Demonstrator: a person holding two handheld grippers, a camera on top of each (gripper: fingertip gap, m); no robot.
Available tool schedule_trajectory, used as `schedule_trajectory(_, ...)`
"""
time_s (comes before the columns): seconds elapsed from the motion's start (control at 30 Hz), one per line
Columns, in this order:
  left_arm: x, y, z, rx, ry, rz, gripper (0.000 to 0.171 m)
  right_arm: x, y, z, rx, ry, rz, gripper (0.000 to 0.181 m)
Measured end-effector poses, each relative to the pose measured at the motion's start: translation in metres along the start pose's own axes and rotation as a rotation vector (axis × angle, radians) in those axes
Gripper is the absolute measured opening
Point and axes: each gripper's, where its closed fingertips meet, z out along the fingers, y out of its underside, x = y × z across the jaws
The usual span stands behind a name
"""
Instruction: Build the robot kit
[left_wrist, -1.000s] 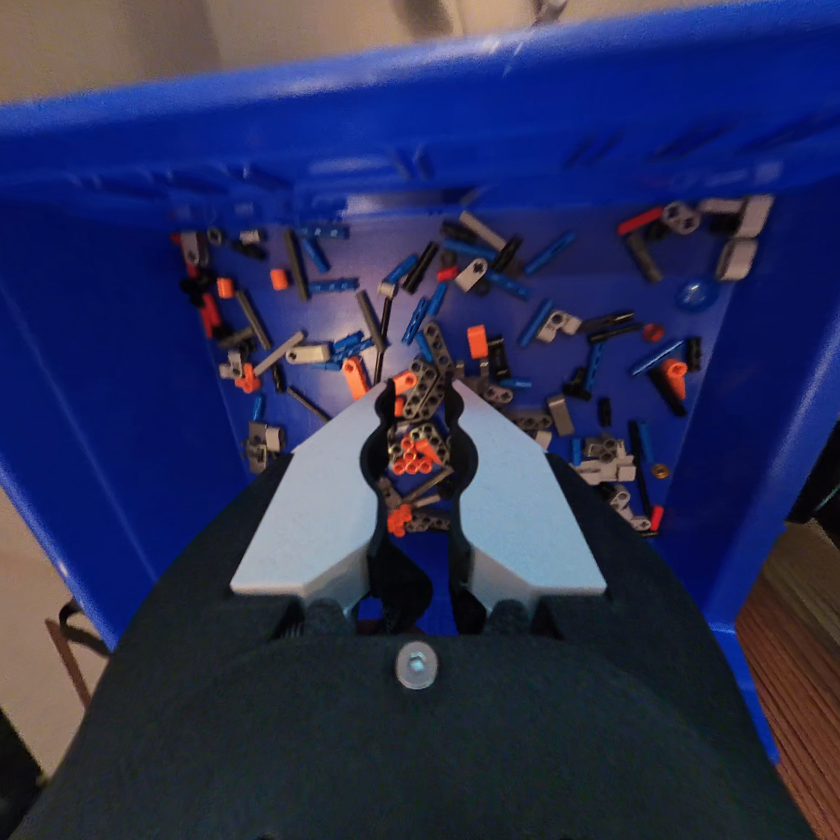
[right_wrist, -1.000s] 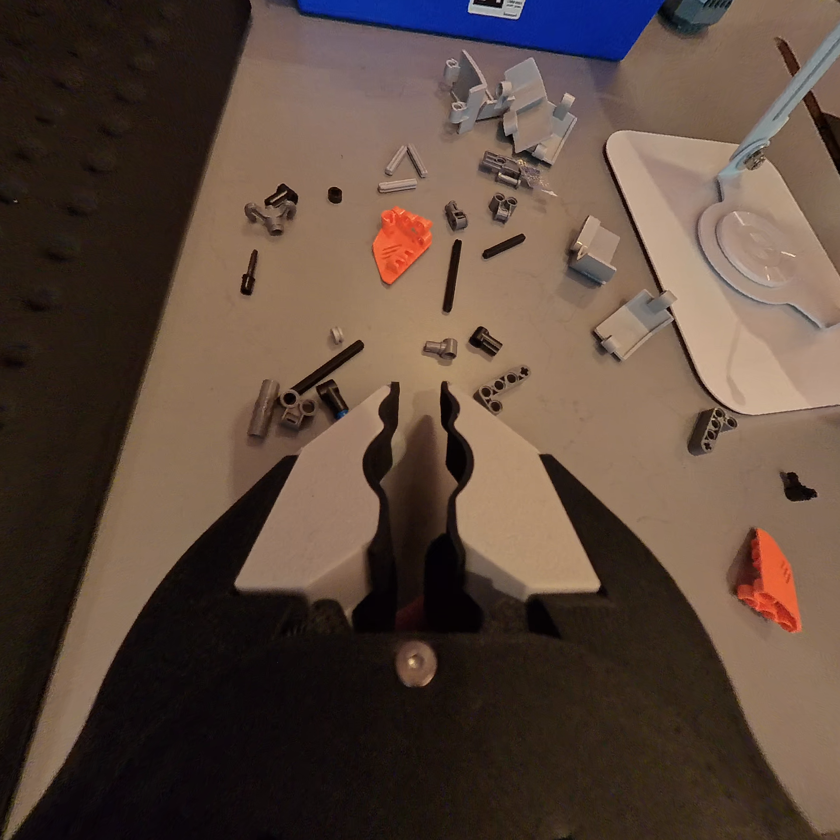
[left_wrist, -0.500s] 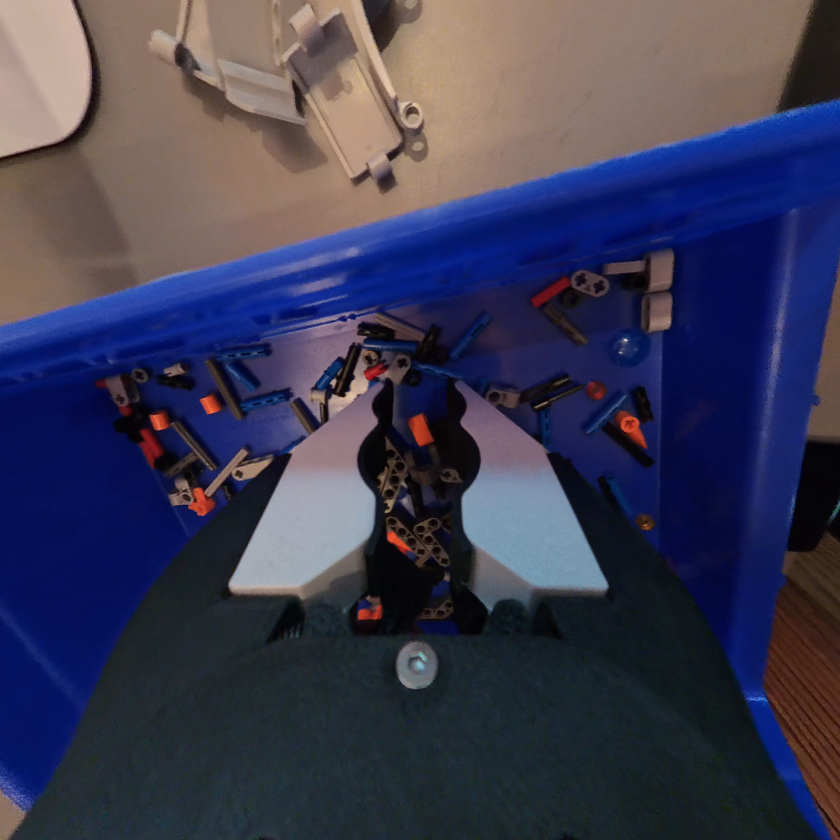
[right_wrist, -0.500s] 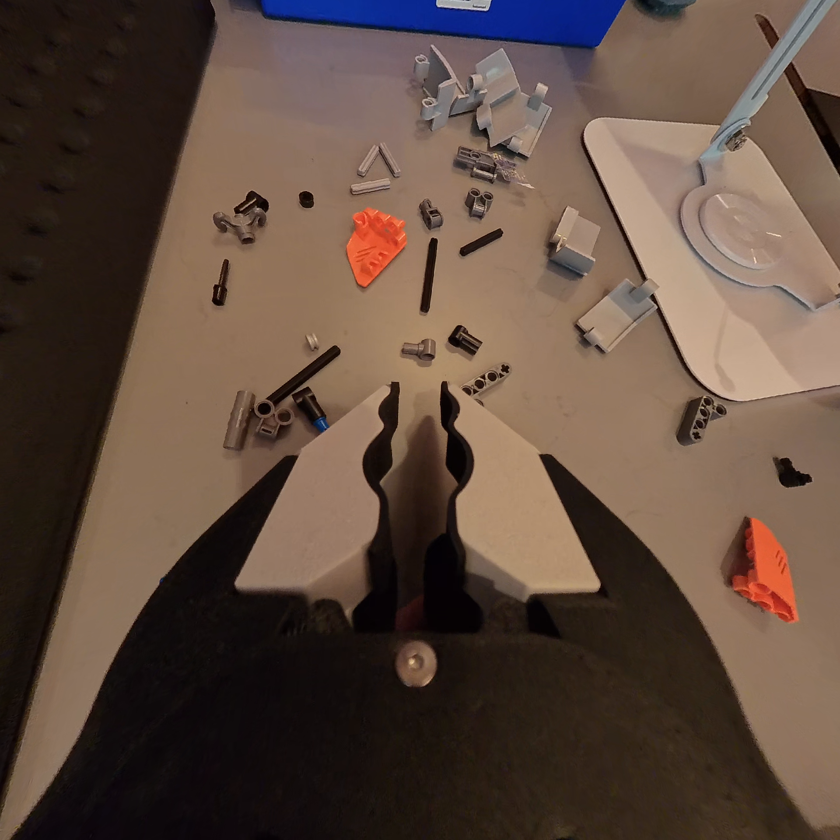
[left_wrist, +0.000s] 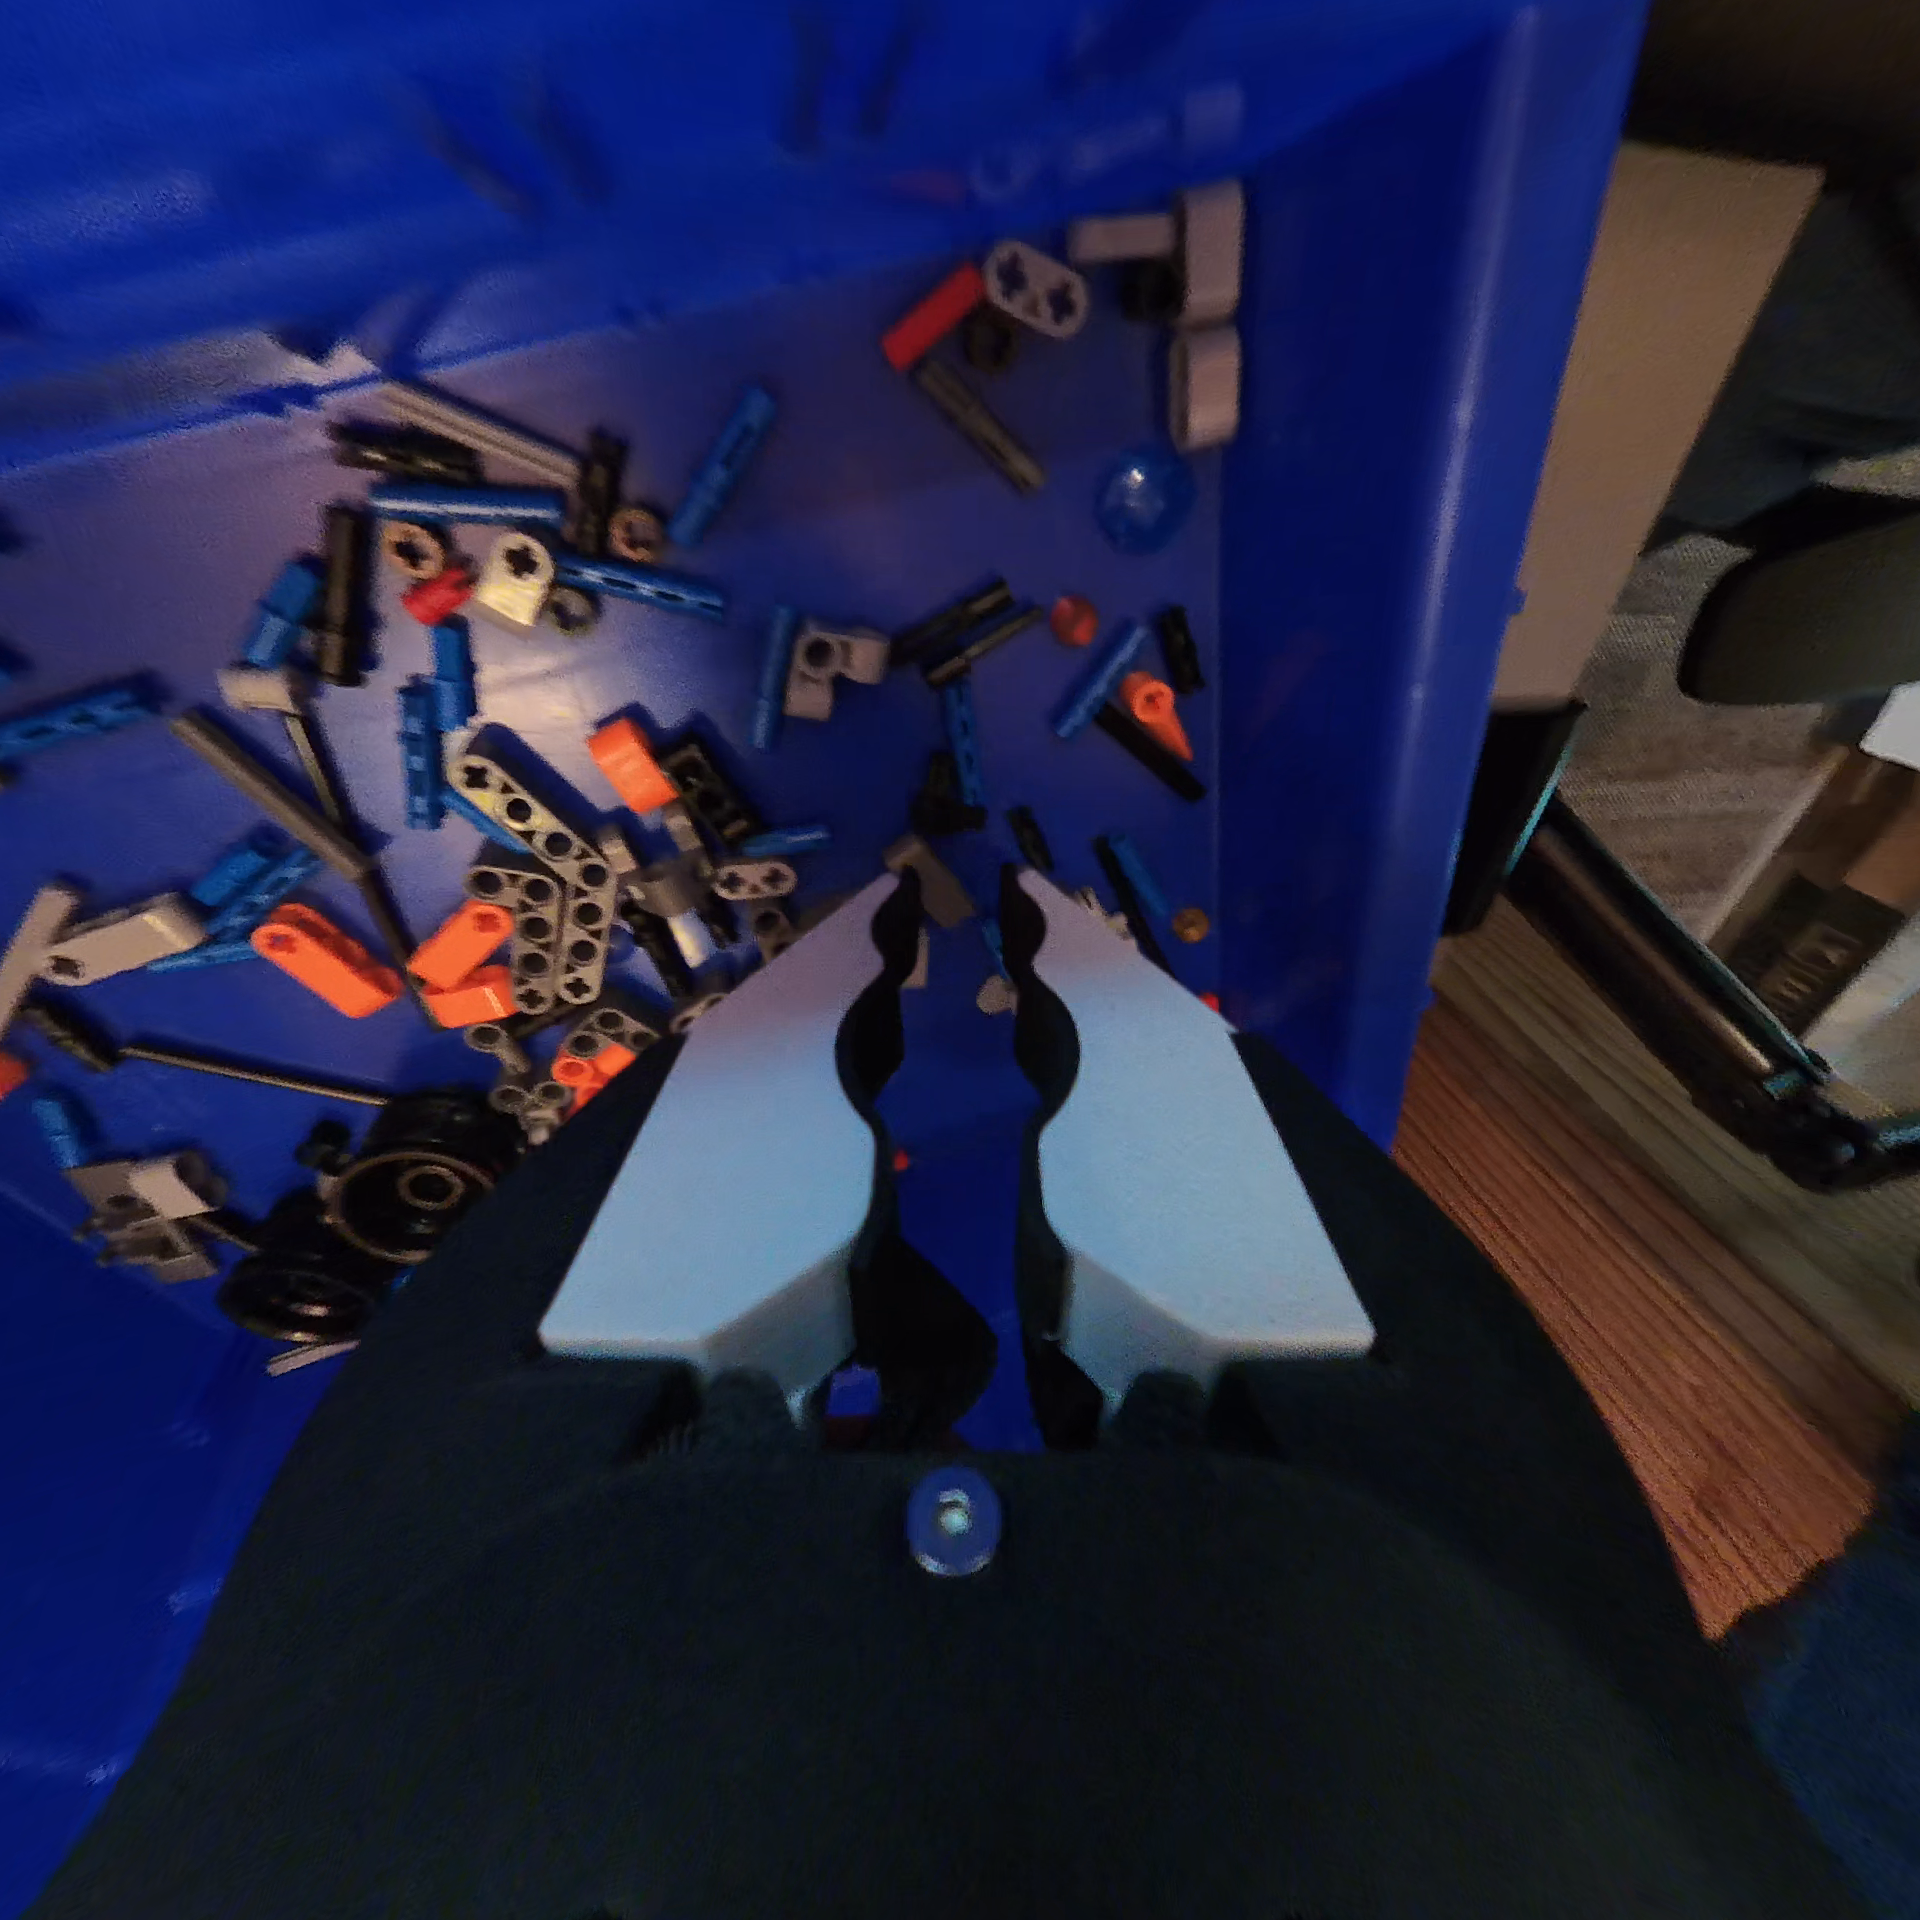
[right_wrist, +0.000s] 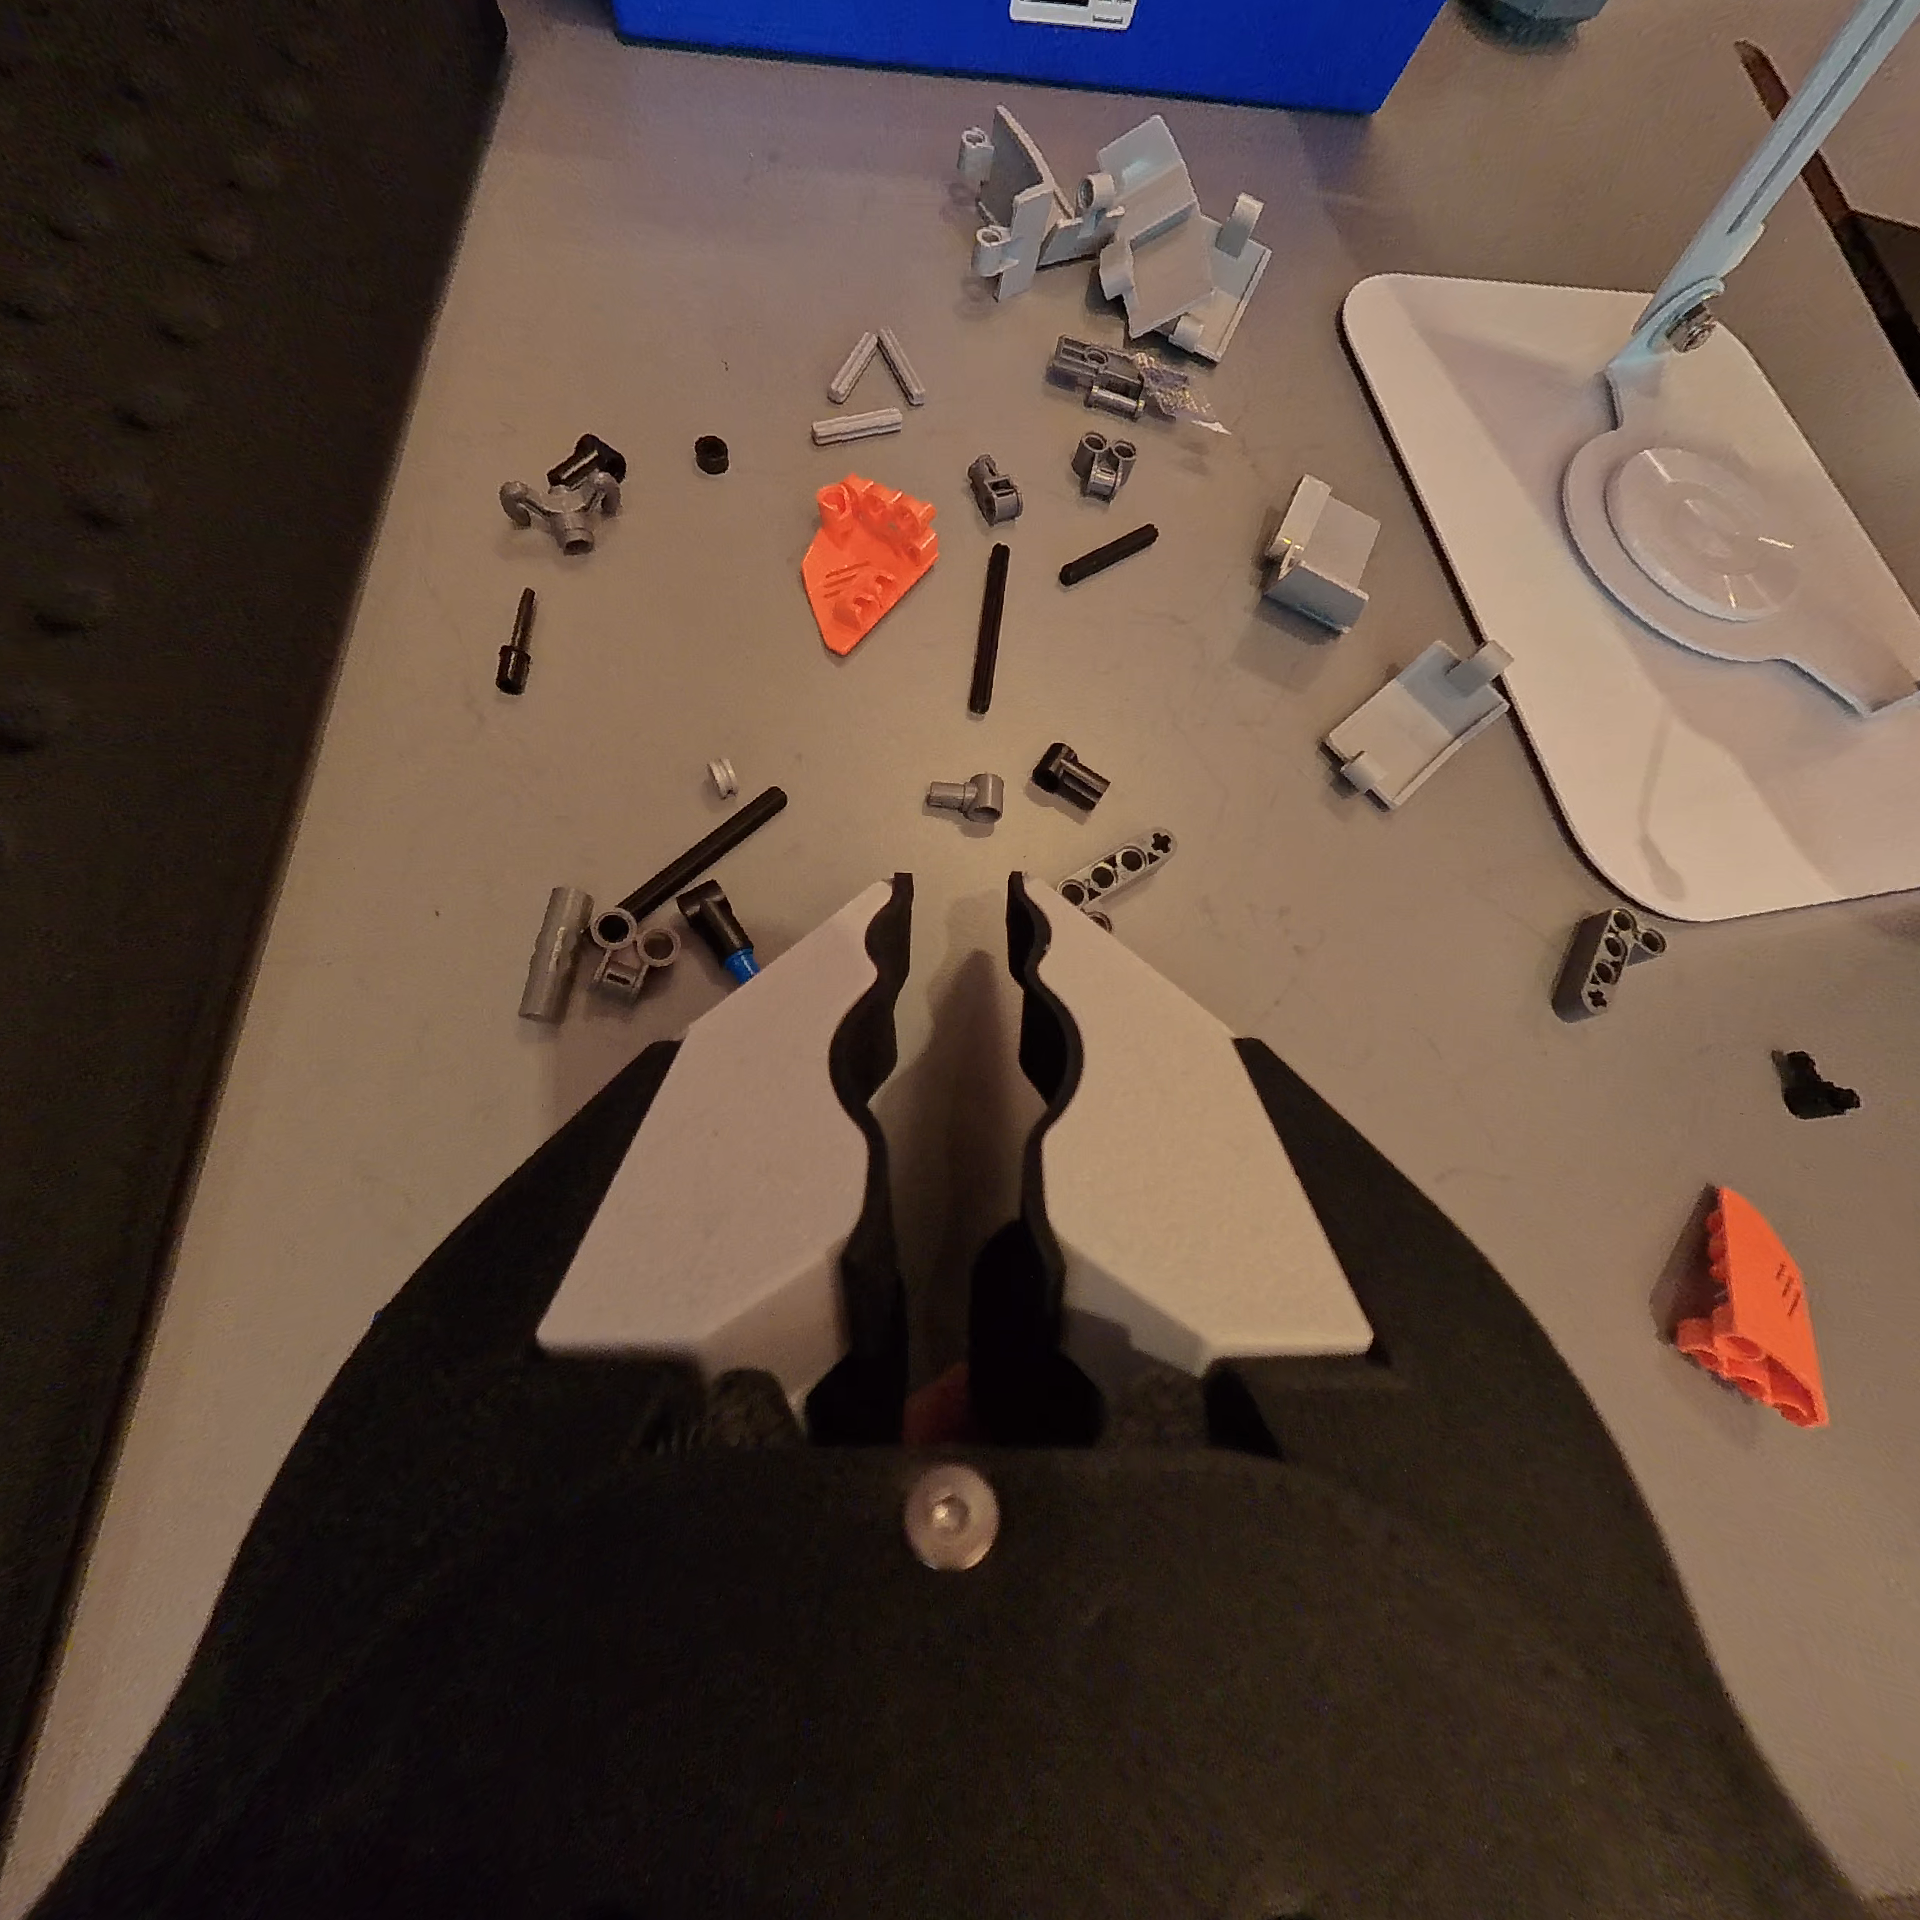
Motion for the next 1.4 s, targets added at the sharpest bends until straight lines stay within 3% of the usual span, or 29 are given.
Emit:
schedule_trajectory(0.2, 0.026, 0.022, 0.008, -0.154, 0.137, 0.004, 0.015, 0.001, 0.0, 0.0, -0.001, 0.003, 0.002, 0.016)
schedule_trajectory(0.6, 0.02, 0.016, 0.019, -0.193, 0.044, 0.049, 0.014, -0.001, 0.001, -0.002, 0.003, -0.002, -0.006, 0.016)
schedule_trajectory(0.8, 0.019, 0.032, 0.018, -0.256, 0.028, 0.048, 0.018, -0.002, 0.001, -0.003, 0.006, -0.004, -0.008, 0.016)
schedule_trajectory(0.97, 0.011, 0.045, 0.013, -0.264, 0.001, -0.009, 0.021, -0.003, 0.0, -0.004, 0.011, -0.007, -0.007, 0.016)
schedule_trajectory(1.07, 0.019, 0.035, 0.015, -0.203, 0.055, -0.06, 0.02, -0.003, 0.0, -0.005, 0.019, -0.012, -0.004, 0.016)
schedule_trajectory(1.13, 0.014, 0.041, 0.019, -0.242, 0.011, -0.065, 0.017, -0.004, -0.001, -0.006, 0.023, -0.016, -0.005, 0.016)
schedule_trajectory(1.4, 0.014, 0.037, 0.021, -0.132, -0.067, -0.068, 0.005, -0.007, -0.003, -0.009, 0.046, -0.03, -0.003, 0.016)
